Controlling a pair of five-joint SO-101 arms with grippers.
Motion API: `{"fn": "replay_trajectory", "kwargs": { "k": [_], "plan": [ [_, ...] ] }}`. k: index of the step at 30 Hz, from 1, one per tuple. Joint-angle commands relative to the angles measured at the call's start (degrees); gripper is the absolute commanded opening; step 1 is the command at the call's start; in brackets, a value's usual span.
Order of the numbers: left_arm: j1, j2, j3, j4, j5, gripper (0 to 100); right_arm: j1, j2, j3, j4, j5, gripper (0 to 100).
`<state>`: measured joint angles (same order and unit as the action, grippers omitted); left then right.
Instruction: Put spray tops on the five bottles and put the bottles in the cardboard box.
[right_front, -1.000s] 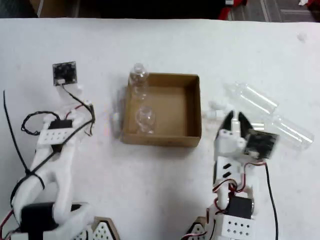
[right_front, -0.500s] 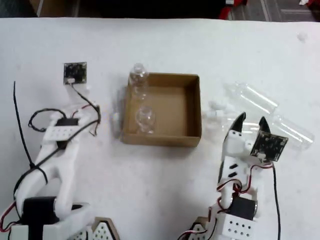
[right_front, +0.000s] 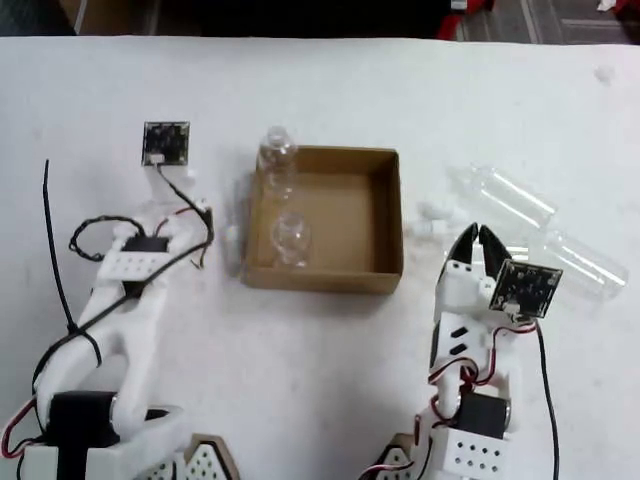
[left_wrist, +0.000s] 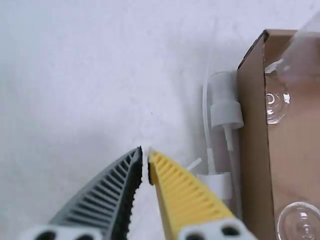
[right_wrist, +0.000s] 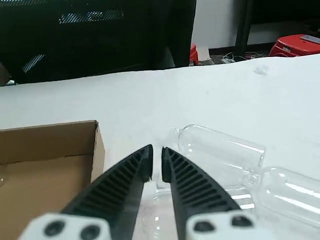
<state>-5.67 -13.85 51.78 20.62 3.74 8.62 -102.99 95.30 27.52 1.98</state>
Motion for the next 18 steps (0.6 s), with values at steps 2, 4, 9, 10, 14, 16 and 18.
{"fn": "replay_trajectory", "kwargs": {
  "k": [2, 4, 9, 10, 14, 16, 18],
  "plan": [
    [0.84, -0.13, -0.35, -1.32, -0.70, 2, -2.59, -0.22, -5.36, 0.57, 8.70, 1.6],
    [0.84, -0.13, -0.35, -1.32, -0.70, 2, -2.86, -0.13, -6.68, 0.92, 11.34, 1.6],
    [1.01, -0.13, -0.35, -1.32, -0.70, 2, -2.95, 8.31, -13.54, 1.71, 13.45, 1.6],
    [1.10, -0.13, -0.35, -1.32, -0.70, 2, -2.95, 11.82, -16.00, 1.71, 13.45, 1.6],
    [1.10, -0.13, -0.26, -1.32, -0.70, 2, -2.68, 28.53, -28.13, 2.15, 13.36, 1.6],
    [1.10, -0.13, -0.26, -1.32, -0.70, 2, -2.24, 37.23, -35.16, 4.09, 13.45, 1.7],
    [1.19, -0.13, -0.35, -1.32, -0.70, 2, -1.19, 44.79, -41.93, 6.29, 13.63, 1.8]
  ]
}}
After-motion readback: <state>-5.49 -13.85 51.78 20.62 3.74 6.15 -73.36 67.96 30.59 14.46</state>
